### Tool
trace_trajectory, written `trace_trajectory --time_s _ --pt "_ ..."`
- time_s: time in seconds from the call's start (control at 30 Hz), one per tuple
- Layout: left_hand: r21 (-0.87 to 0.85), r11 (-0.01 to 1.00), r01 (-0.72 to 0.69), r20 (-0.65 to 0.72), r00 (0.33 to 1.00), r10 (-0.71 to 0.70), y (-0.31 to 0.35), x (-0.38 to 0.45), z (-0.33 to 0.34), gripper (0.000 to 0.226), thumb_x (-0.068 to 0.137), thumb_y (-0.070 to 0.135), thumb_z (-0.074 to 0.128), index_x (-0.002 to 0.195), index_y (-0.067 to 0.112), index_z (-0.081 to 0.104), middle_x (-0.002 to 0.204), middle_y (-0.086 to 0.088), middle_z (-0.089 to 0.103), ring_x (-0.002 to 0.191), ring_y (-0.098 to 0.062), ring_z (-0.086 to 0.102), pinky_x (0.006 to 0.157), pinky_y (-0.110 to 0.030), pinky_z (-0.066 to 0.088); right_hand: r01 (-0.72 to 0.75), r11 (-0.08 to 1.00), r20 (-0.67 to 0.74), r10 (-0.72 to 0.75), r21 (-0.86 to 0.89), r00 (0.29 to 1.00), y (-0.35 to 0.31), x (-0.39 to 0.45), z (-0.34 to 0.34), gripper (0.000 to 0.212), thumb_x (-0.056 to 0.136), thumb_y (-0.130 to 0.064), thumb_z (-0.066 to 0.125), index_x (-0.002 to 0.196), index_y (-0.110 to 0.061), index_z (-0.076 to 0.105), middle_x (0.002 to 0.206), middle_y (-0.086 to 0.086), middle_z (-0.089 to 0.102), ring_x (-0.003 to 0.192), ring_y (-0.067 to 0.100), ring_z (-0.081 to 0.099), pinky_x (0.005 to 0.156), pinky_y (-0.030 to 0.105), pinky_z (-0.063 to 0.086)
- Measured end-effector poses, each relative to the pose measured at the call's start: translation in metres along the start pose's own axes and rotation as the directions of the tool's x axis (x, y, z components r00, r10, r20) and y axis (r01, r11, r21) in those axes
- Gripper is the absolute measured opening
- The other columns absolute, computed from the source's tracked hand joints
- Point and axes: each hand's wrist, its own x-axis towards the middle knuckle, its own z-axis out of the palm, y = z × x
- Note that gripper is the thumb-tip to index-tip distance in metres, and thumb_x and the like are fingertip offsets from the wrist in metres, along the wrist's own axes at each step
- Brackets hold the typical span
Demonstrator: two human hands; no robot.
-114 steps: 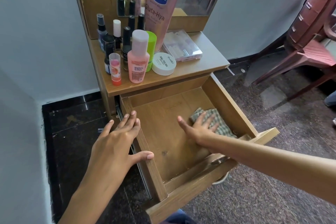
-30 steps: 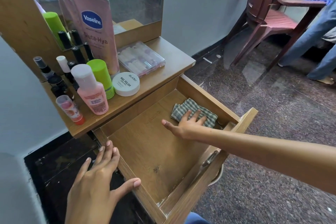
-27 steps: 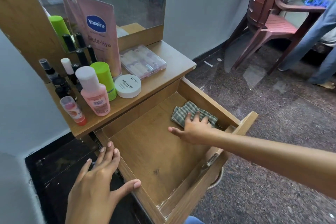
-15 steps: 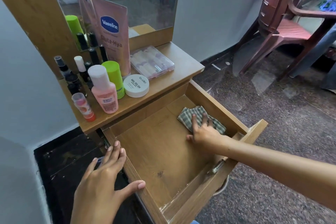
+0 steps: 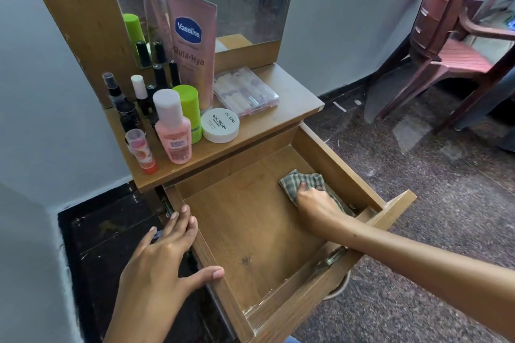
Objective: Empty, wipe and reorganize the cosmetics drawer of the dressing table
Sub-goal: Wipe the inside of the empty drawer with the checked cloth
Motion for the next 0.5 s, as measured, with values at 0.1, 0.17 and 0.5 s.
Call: trace_trajectory --time_s 0.1,0.17,0.5 --pt "0.025 1.000 0.002 -0.013 1.000 -0.001 0.004 -0.001 -0.002 0.122 0.038 0.089 0.014 0.141 0.022 0.018 0.145 0.015 0.000 0.130 0.007 -0.002 0.105 -0.017 0.000 0.035 0.998 0.020 -0.036 0.052 0.999 -0.003 -0.006 -0.009 0.037 0.096 -0.005 0.031 0.132 0.000 0.040 0.125 0.022 0.054 0.112 0.036 0.054 0.077 0.032 0.037" --pt "0.035 0.999 0.007 -0.006 1.000 -0.007 0.007 -0.003 -0.004 0.125 0.038 0.088 0.013 0.143 0.022 0.021 0.145 0.015 -0.001 0.129 0.007 -0.004 0.104 -0.016 -0.001 0.111 0.994 0.020 -0.112 0.023 0.994 0.001 -0.007 -0.025 0.021 0.089 0.000 0.042 0.105 -0.004 0.056 0.112 0.016 0.061 0.099 0.030 0.061 0.072 0.031 0.044" --pt "0.273 0.961 0.036 0.207 0.974 -0.095 0.023 0.000 -0.018 0.110 0.056 0.082 0.023 0.147 0.023 0.004 0.152 0.010 -0.012 0.136 0.001 -0.011 0.112 -0.022 -0.002 0.237 0.921 -0.455 -0.075 0.310 0.887 0.024 -0.001 -0.182 0.033 0.084 -0.008 0.063 0.117 -0.010 0.066 0.100 0.016 0.067 0.080 0.029 0.065 0.077 0.040 0.056"
